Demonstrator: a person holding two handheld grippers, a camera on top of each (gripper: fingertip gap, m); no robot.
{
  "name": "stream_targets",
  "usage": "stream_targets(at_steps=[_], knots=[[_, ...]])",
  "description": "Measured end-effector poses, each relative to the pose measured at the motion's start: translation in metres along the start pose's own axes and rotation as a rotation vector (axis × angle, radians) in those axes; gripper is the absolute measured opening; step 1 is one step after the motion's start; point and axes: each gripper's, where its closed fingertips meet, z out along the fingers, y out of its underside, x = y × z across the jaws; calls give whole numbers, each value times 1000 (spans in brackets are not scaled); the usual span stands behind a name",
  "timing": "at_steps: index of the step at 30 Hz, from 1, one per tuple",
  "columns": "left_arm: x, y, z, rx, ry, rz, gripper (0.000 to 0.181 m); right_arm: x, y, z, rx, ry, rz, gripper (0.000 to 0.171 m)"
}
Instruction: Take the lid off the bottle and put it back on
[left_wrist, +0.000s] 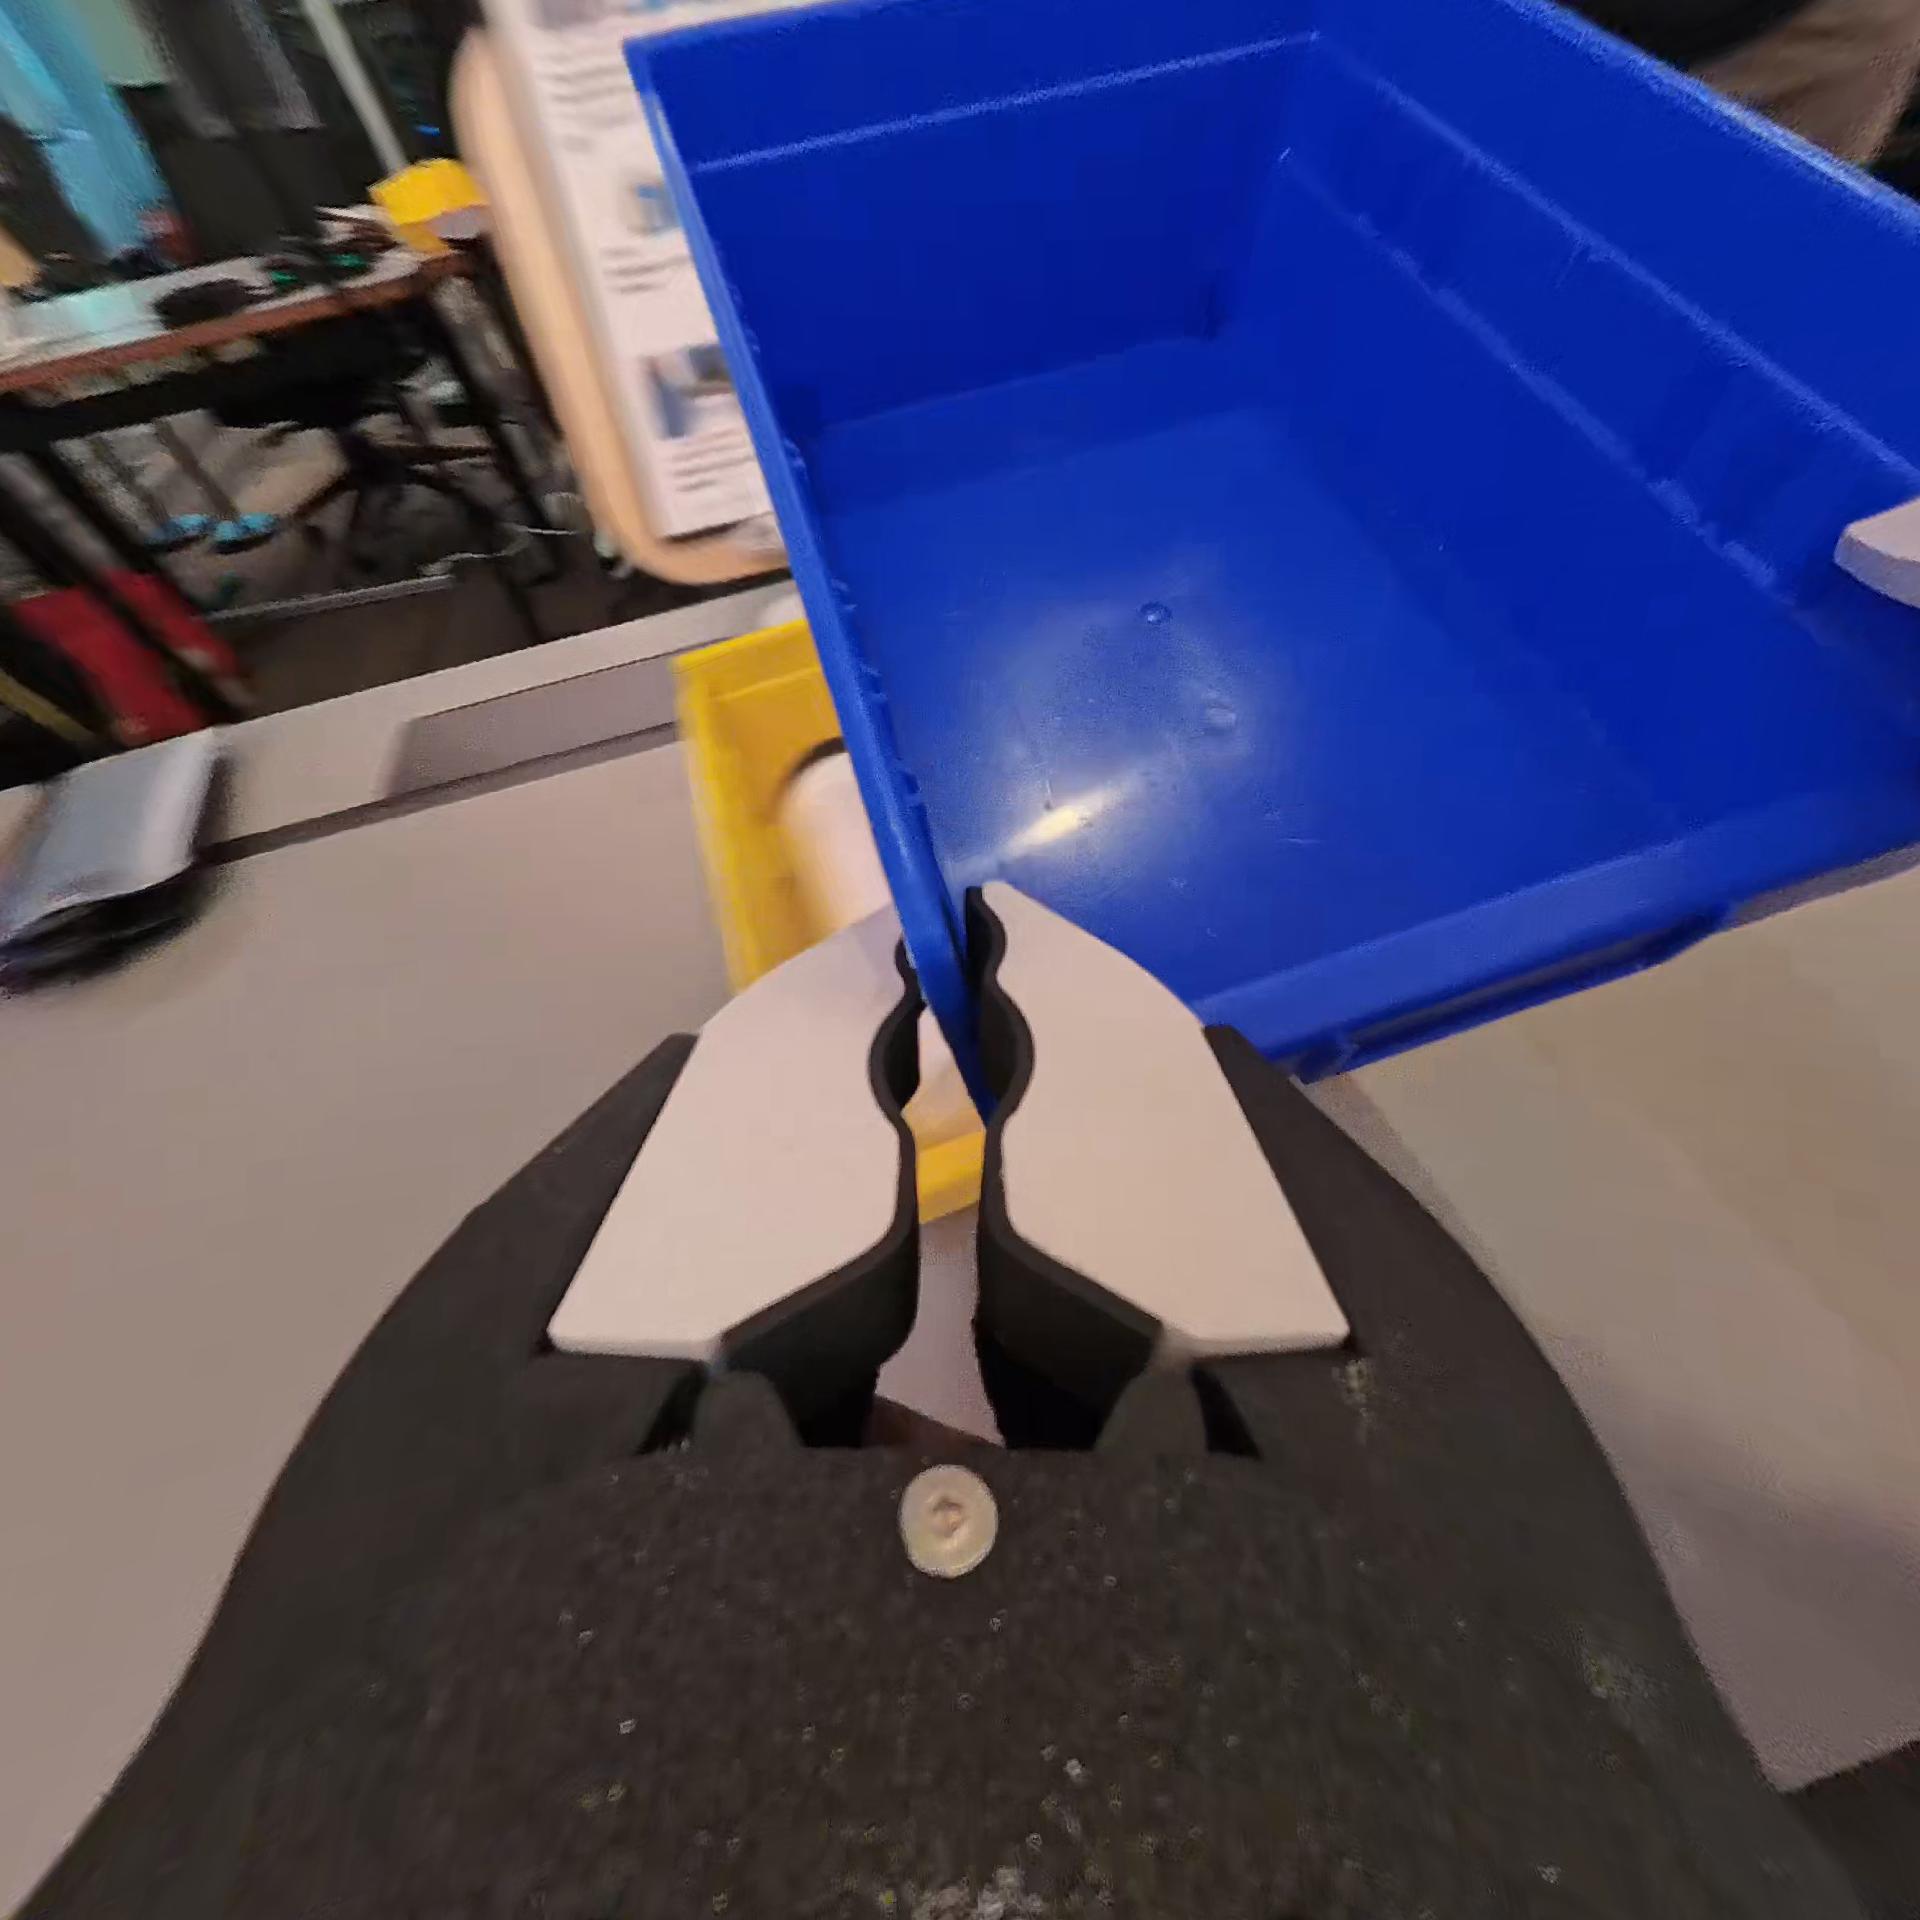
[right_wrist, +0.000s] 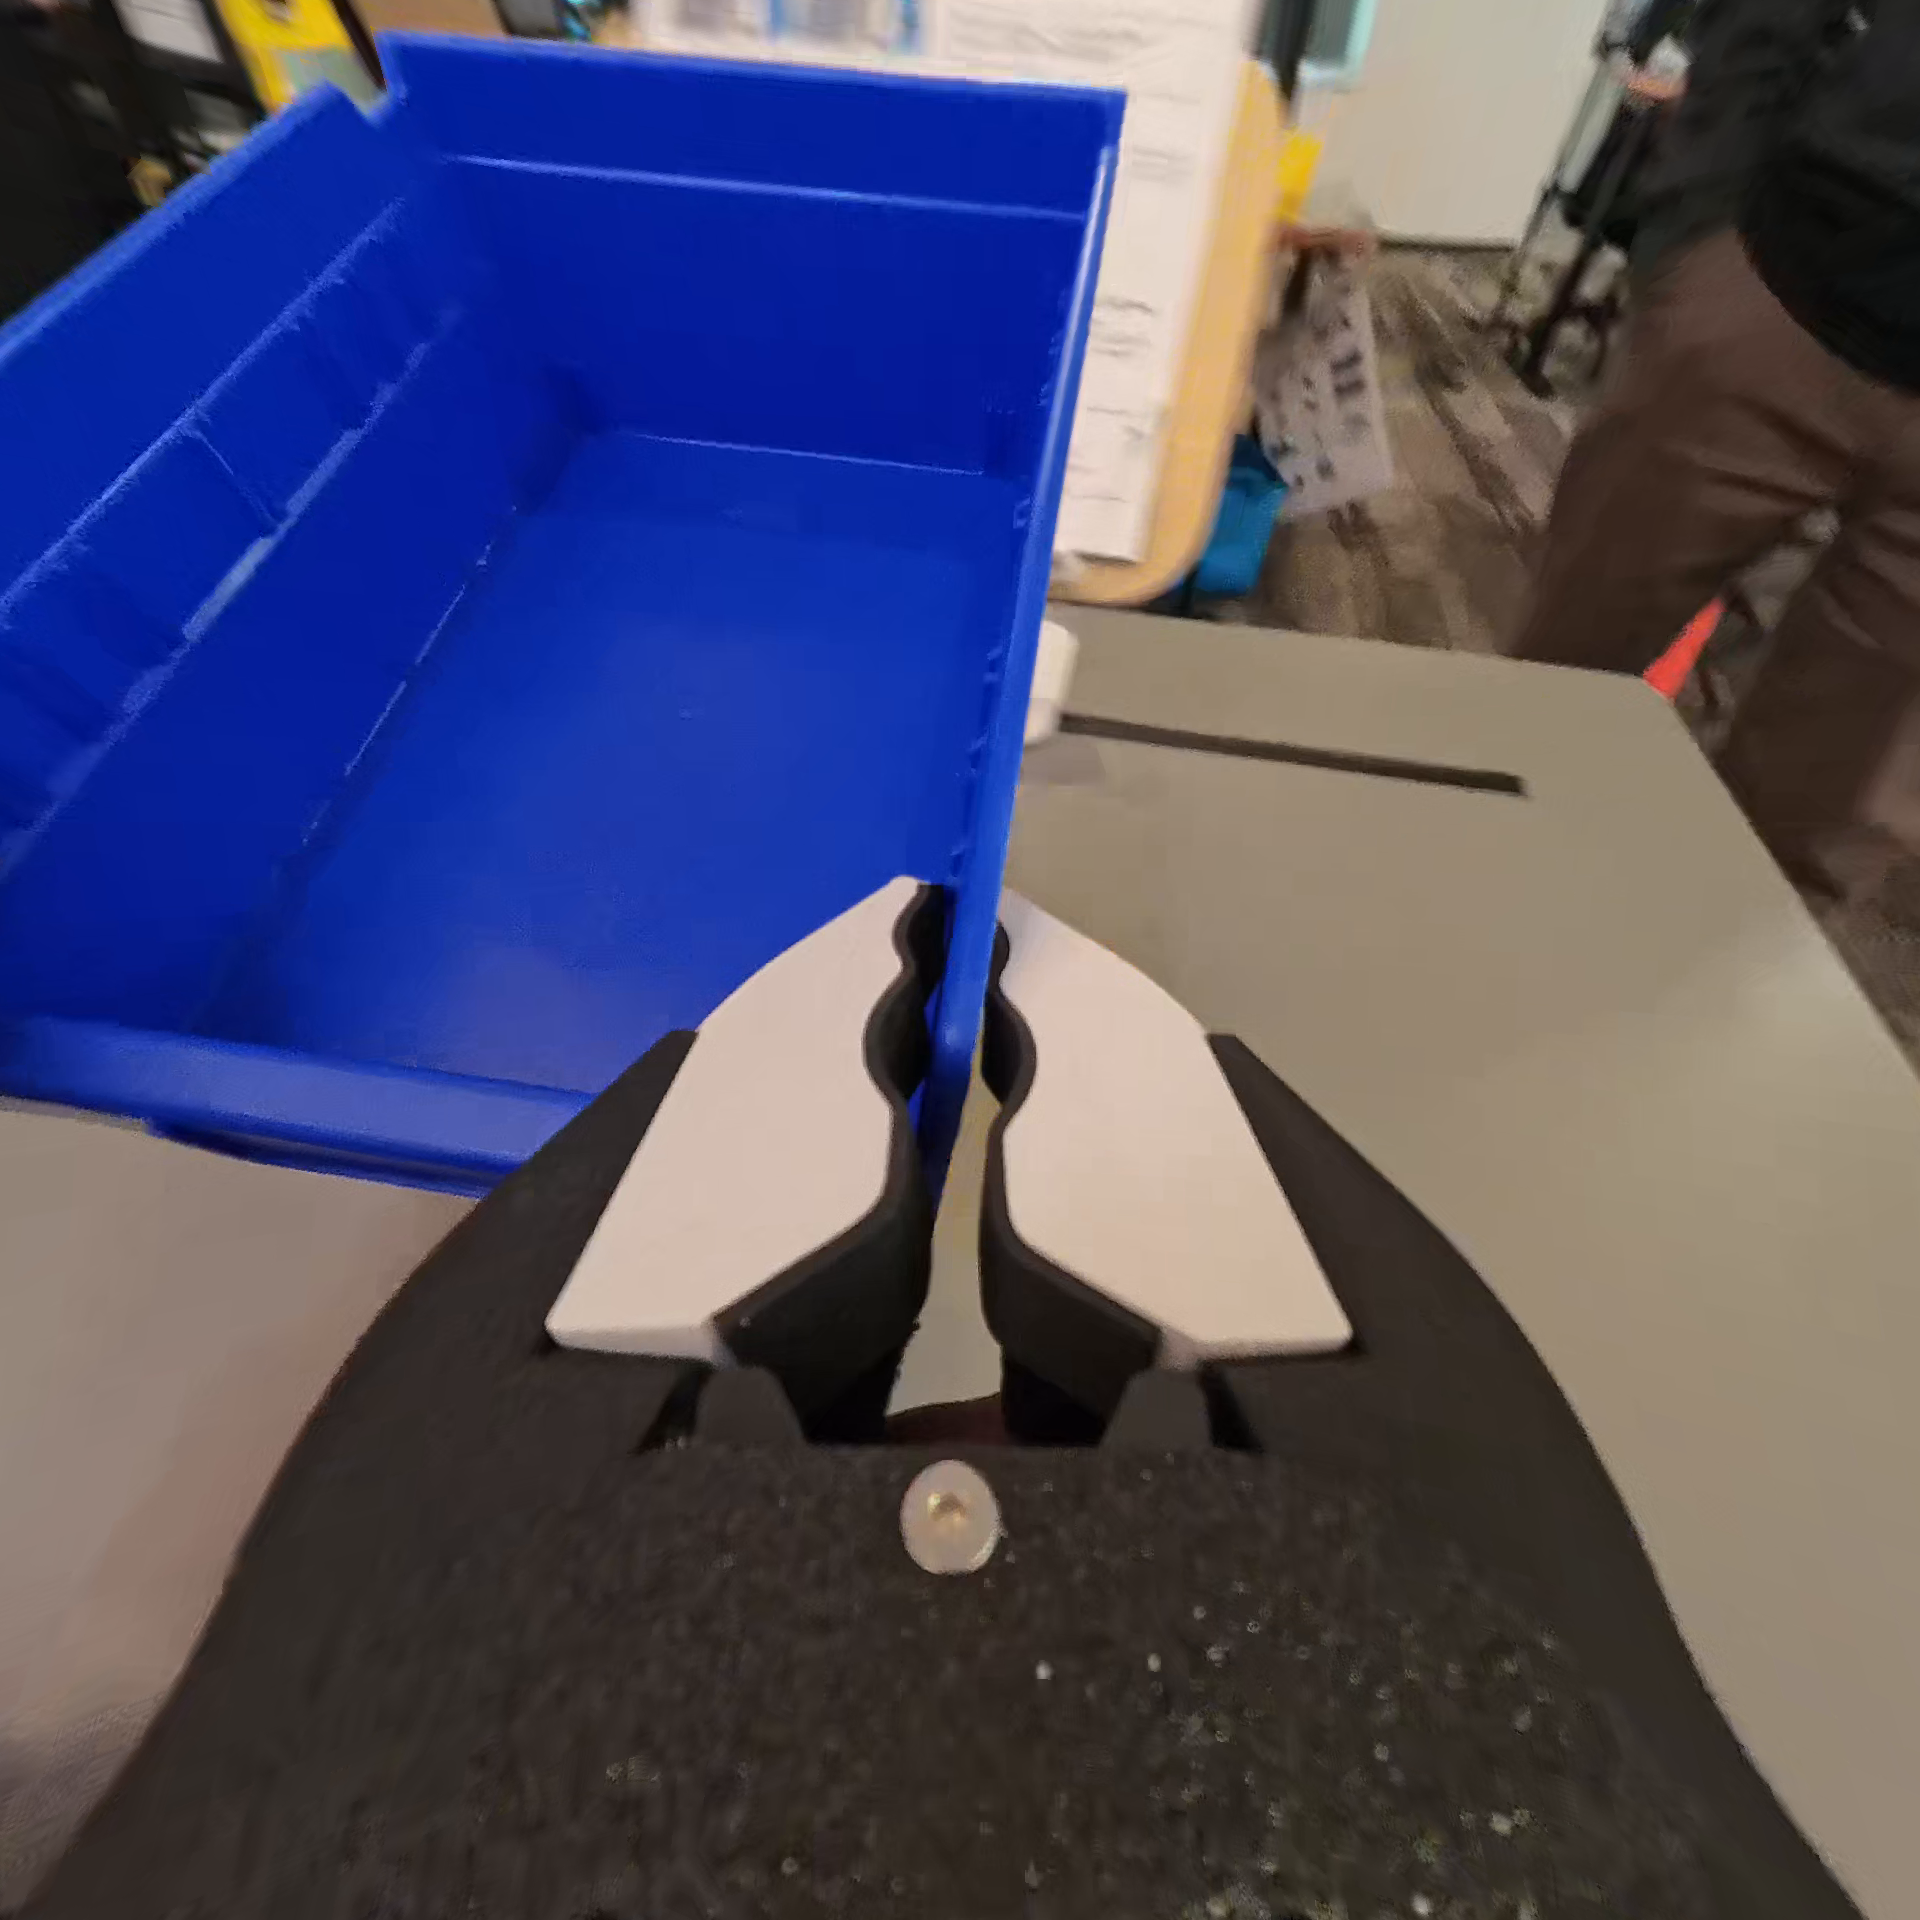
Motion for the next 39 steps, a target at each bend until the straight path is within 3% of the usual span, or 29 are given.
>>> stream_targets(at_steps=[6, 11, 15, 19, 21, 24, 26, 28, 32, 35, 37, 39], knots=[[163, 2, 107, -84, 142, 35, 6, 187, 51, 17, -187, 145, 34, 5], [228, 39, 148, -138, 146, 43, 6, 259, 125, 37, -264, 125, 76, 5], [251, 66, 161, -166, 200, 15, 9, 278, 148, 47, -265, 111, 73, 5], [259, 63, 164, -173, 264, 10, 13, 288, 152, 55, -236, 121, 109, 6], [261, 58, 150, -182, 376, -39, 21, 296, 152, 53, -238, 148, 134, 13], [227, 30, 94, -98, 520, -84, 43, 308, 139, 31, -235, 238, 79, 34], [172, 22, 59, -57, 501, -93, 55, 300, 109, 11, -164, 269, -7, 34], [95, 28, 42, -31, 359, -115, 59, 267, 75, 1, -90, 228, -97, 43], [-43, 75, 47, -65, 22, -144, 68, 127, 46, 21, -45, -43, -176, 52], [-63, 110, 69, -178, 38, -202, 71, 11, 72, 53, -94, -274, -32, 57], [-65, 116, 83, -203, 32, -188, 65, -25, 97, 78, -167, -262, 19, 68], [-62, 118, 92, -211, 49, -178, 42, -31, 112, 99, -208, -147, 15, 65]])
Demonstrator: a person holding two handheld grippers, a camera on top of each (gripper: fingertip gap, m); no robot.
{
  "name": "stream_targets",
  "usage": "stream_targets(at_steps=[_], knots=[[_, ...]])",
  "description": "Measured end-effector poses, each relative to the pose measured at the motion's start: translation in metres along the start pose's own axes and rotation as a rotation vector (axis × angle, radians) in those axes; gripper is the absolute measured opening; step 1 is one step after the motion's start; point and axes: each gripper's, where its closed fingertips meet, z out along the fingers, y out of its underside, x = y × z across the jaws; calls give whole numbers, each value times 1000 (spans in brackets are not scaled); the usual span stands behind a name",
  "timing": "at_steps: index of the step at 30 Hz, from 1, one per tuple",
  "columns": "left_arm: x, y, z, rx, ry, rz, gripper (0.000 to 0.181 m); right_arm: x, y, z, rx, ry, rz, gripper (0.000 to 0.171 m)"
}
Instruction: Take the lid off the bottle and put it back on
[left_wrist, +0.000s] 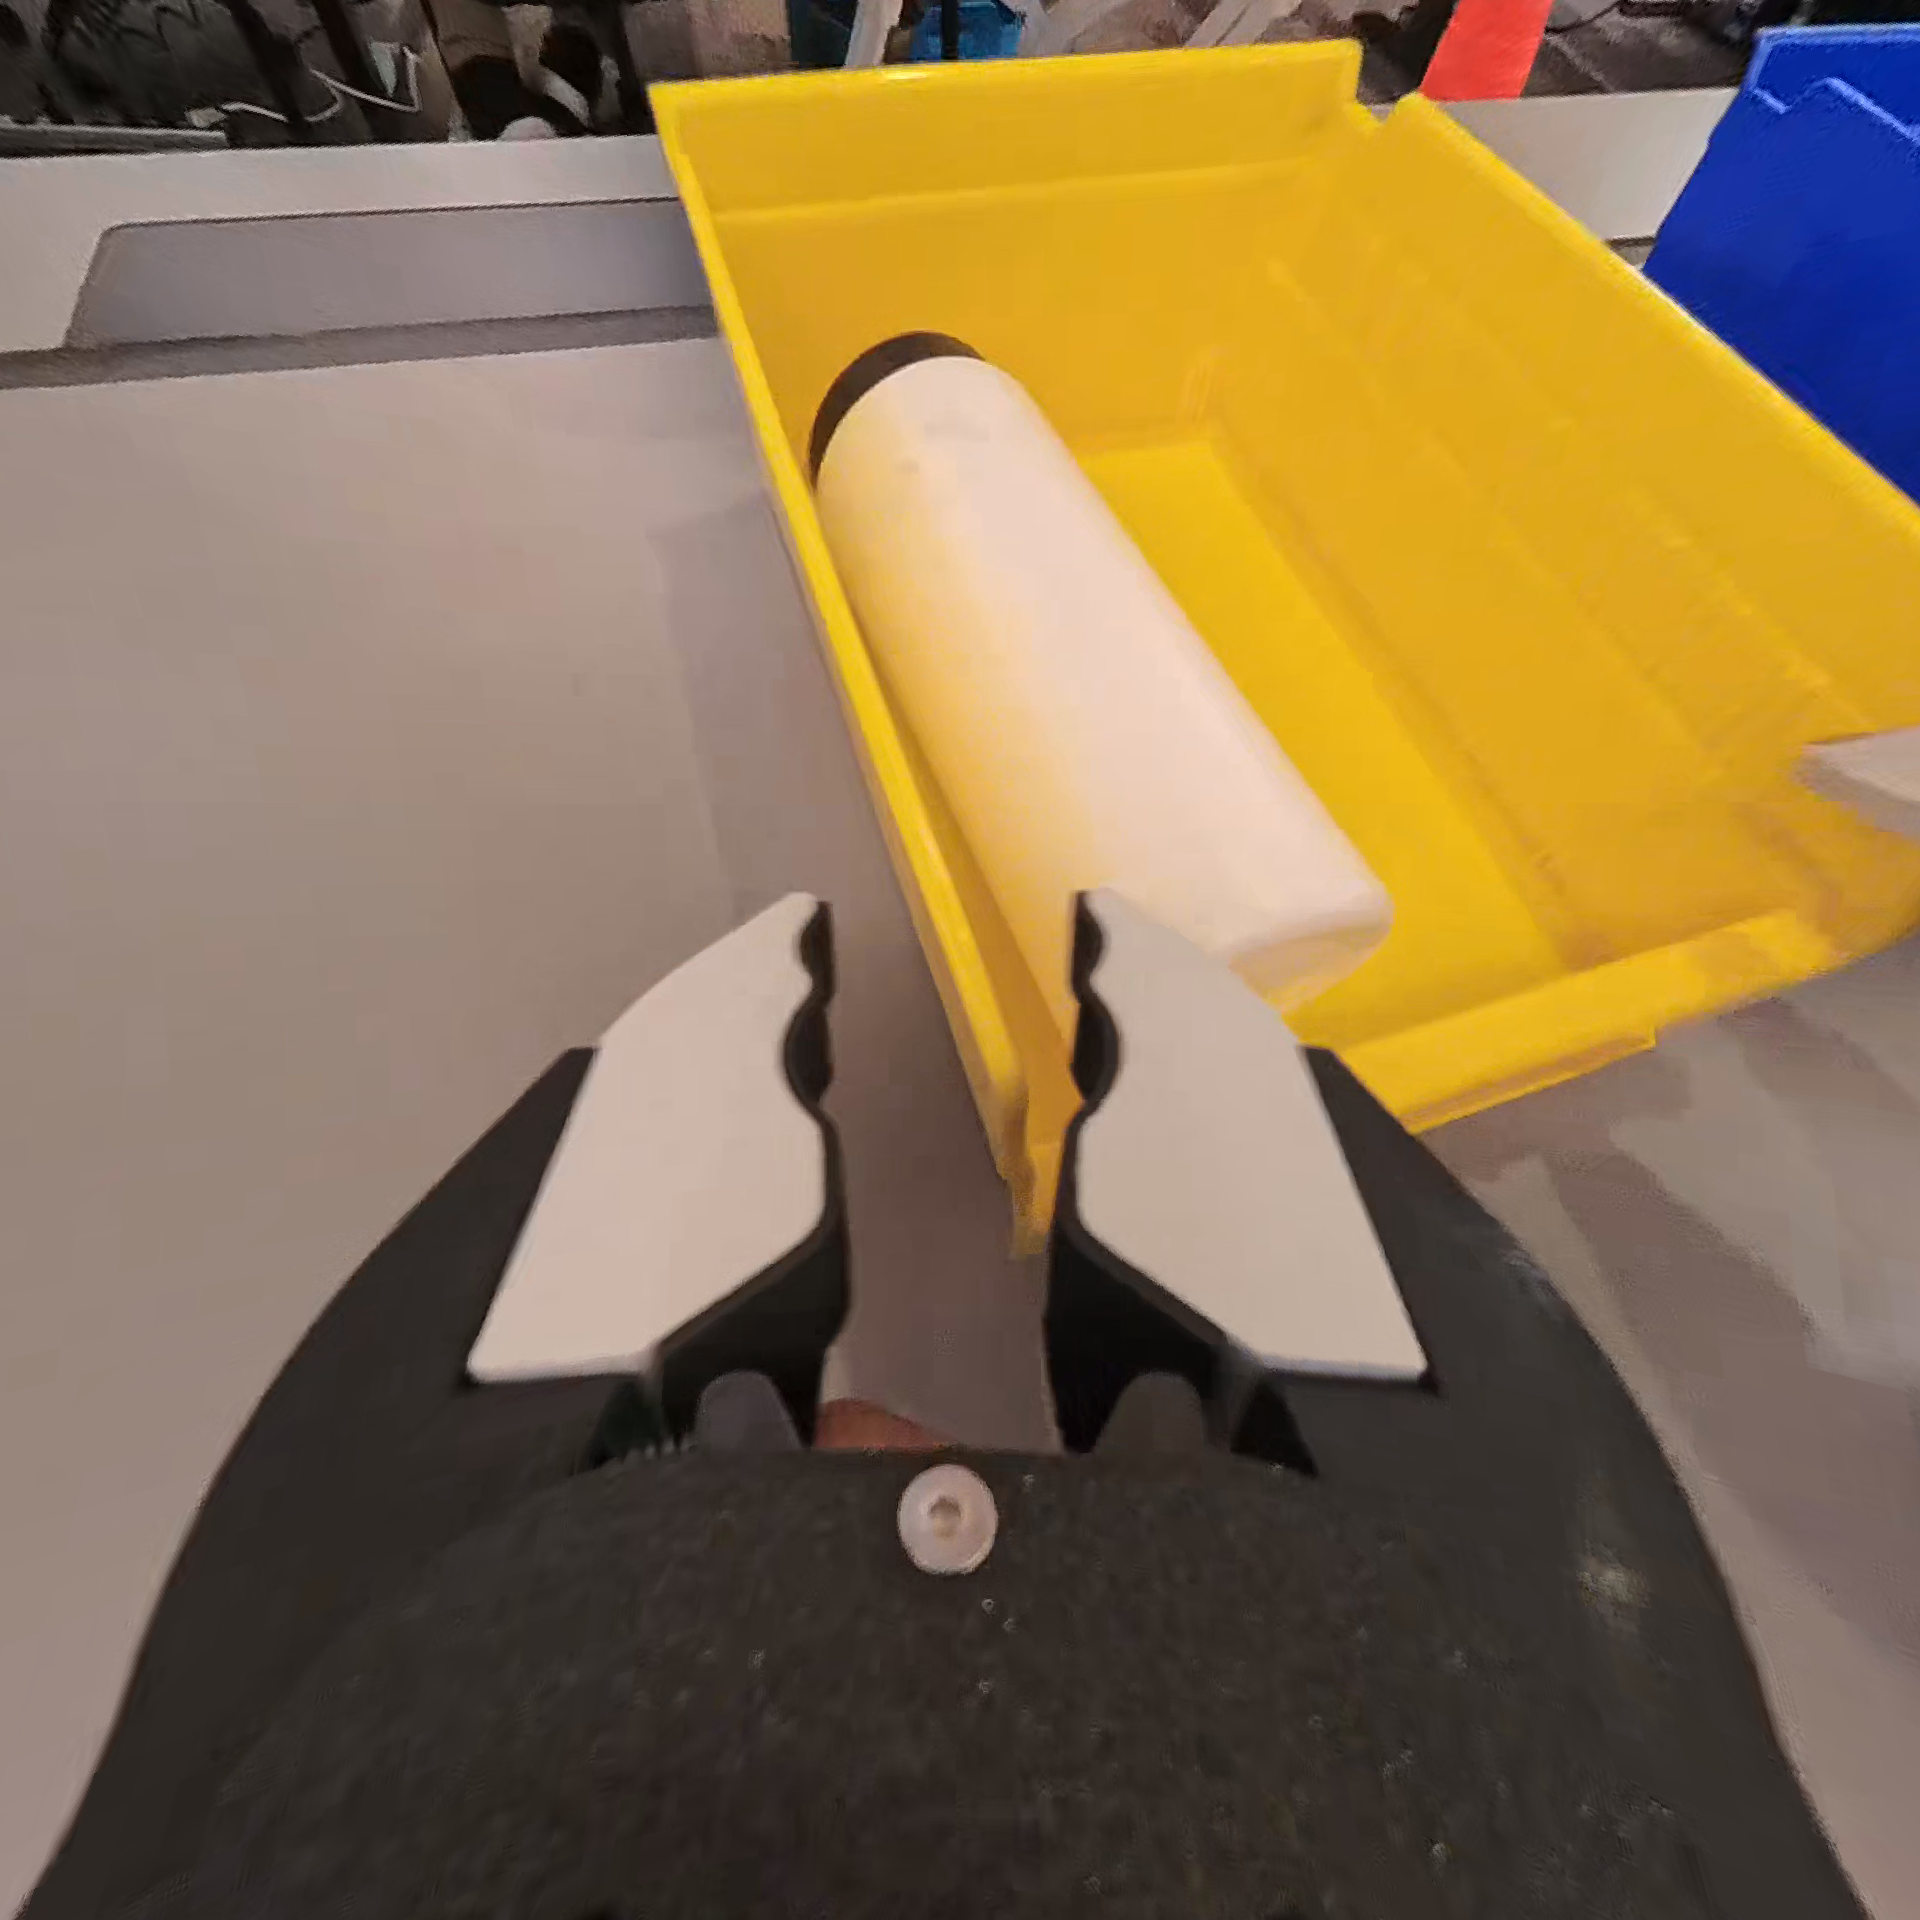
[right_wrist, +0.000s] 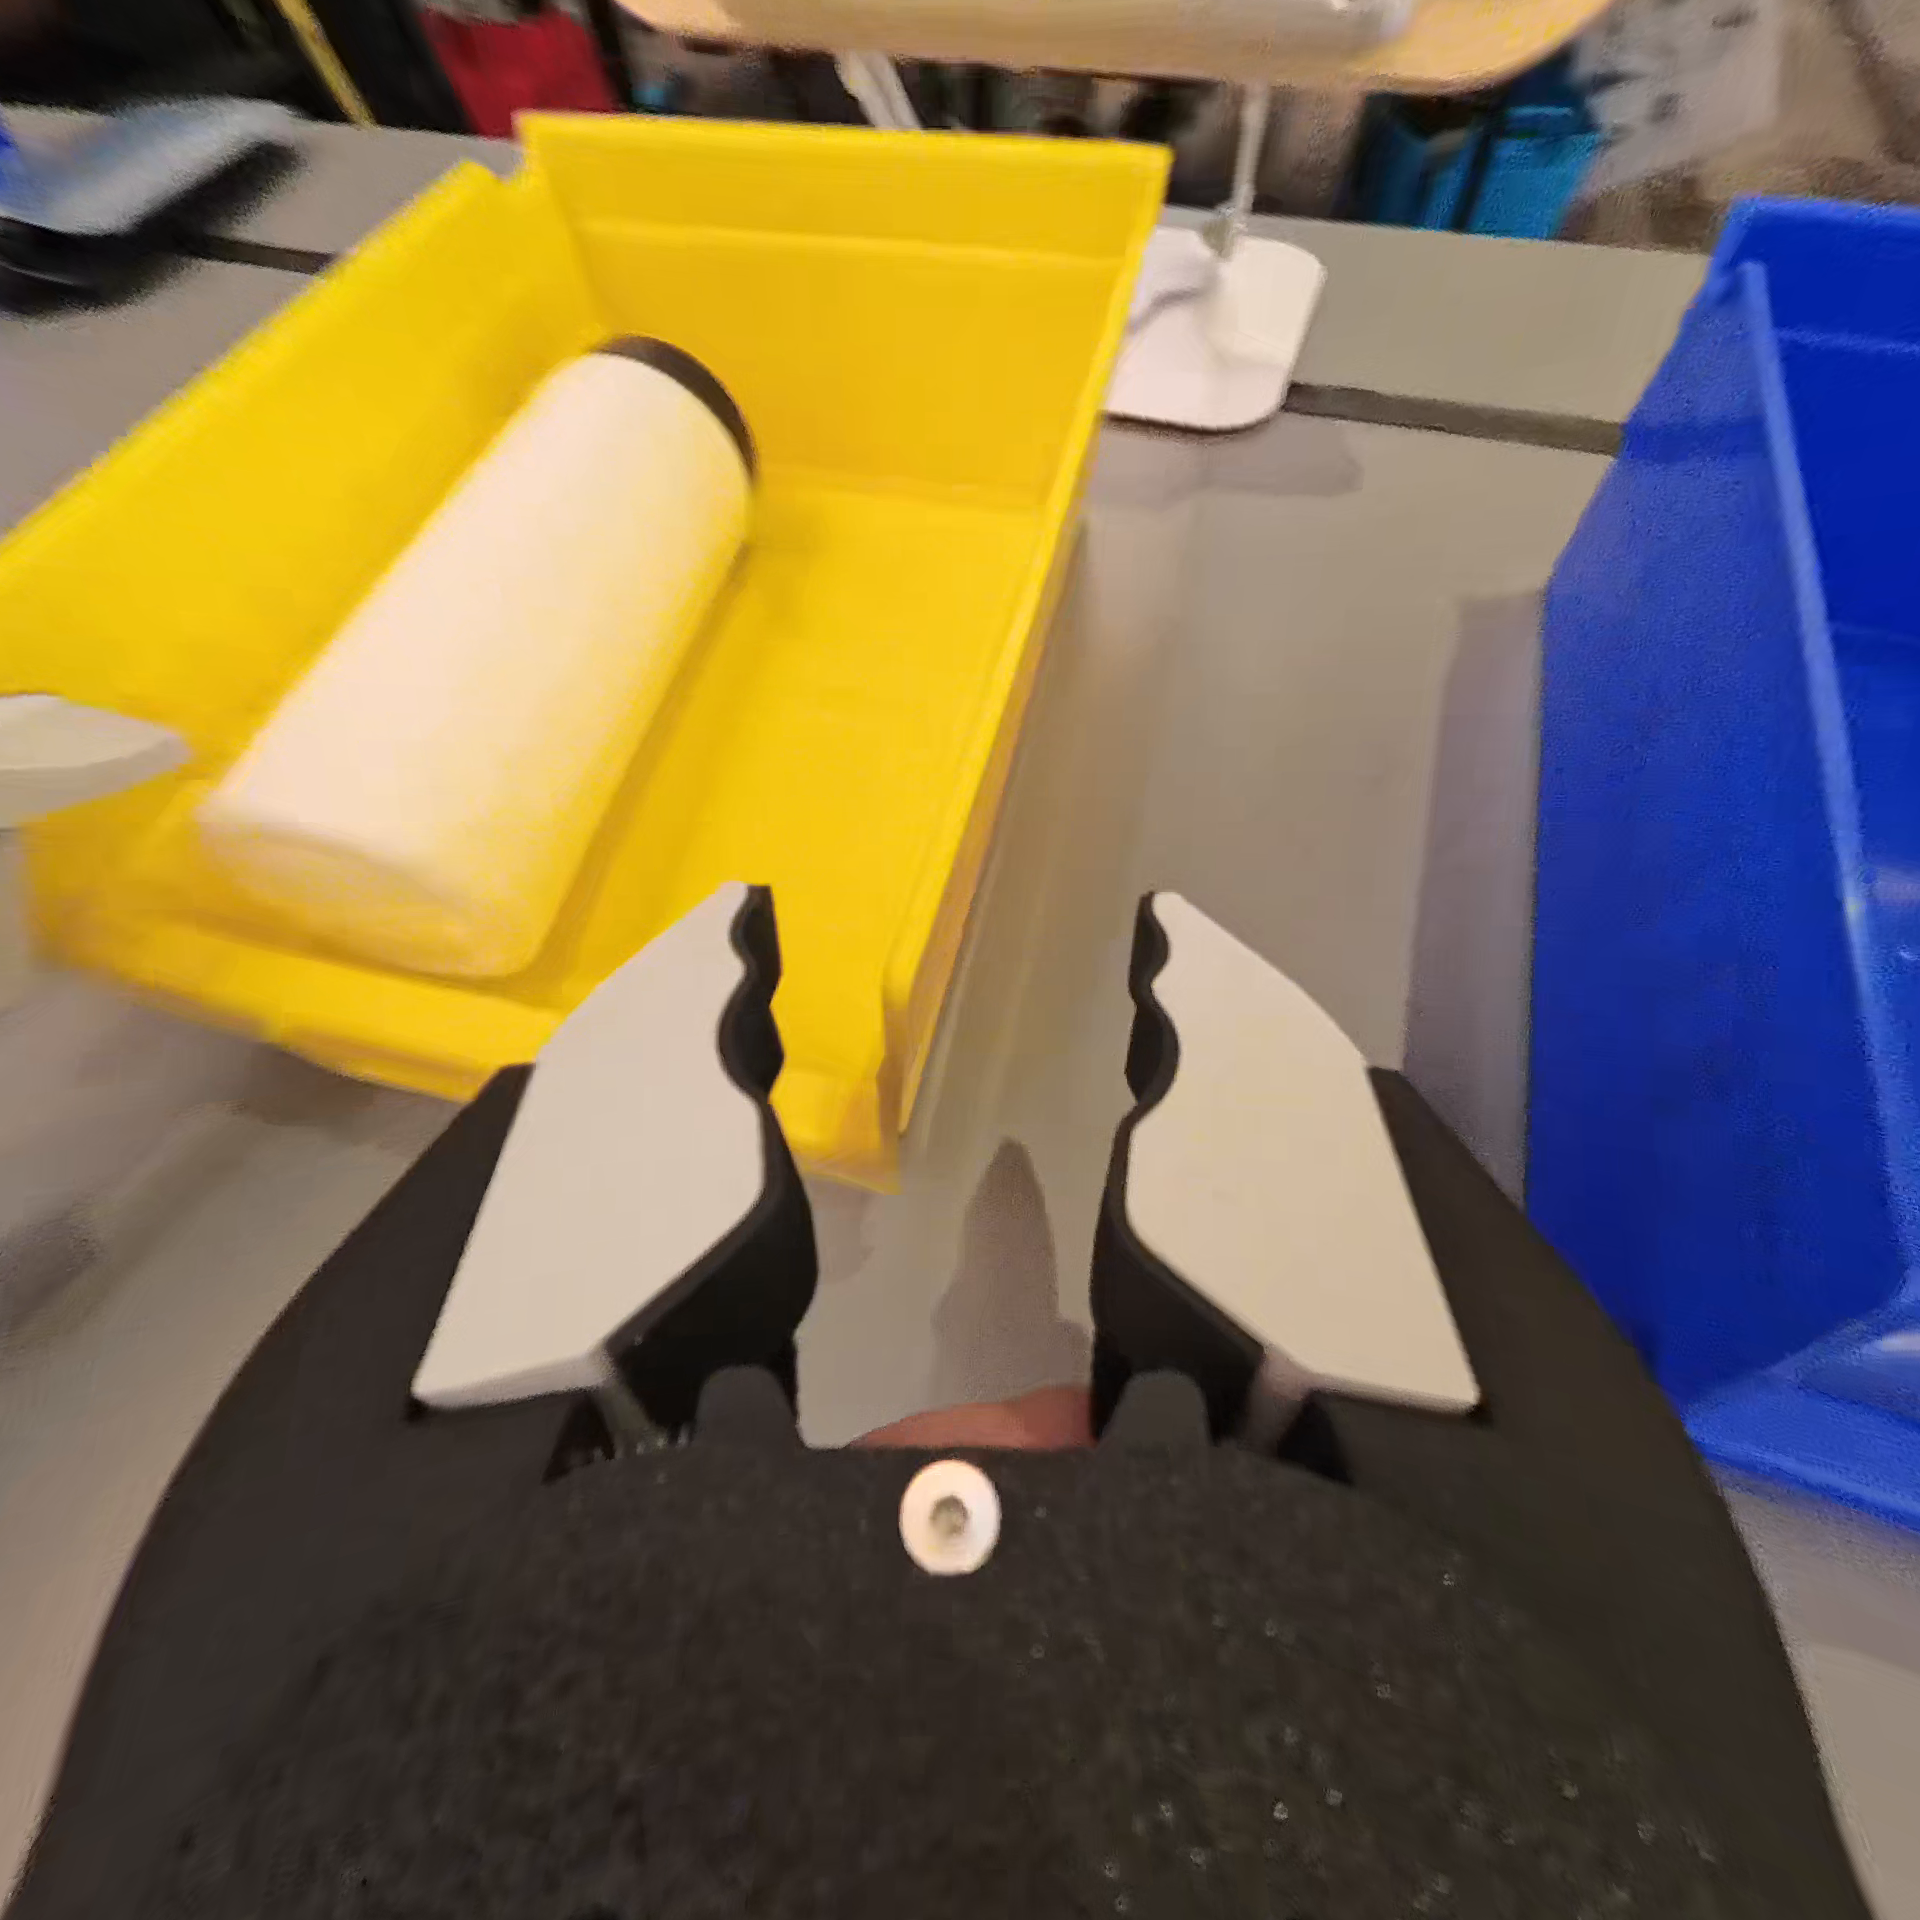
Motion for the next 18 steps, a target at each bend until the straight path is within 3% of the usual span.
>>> stream_targets(at_steps=[2, 4, 5, 11, 18], knots=[[2, 4, 6, -19, 12, -6, 13, 0, 3, 13, -7, 76, 2, 47], [-3, 4, 6, -26, -11, 8, 10, -5, 9, 19, -24, 96, 32, 10], [-7, 4, 6, -32, -34, 13, 9, -7, 8, 19, -15, 105, 41, 5], [-47, -14, -13, 29, -97, 19, 5, -41, -7, 22, 30, 111, 52, 4], [-148, -29, -49, 98, -167, -7, 4, -137, -48, 45, 95, 52, -27, 6]])
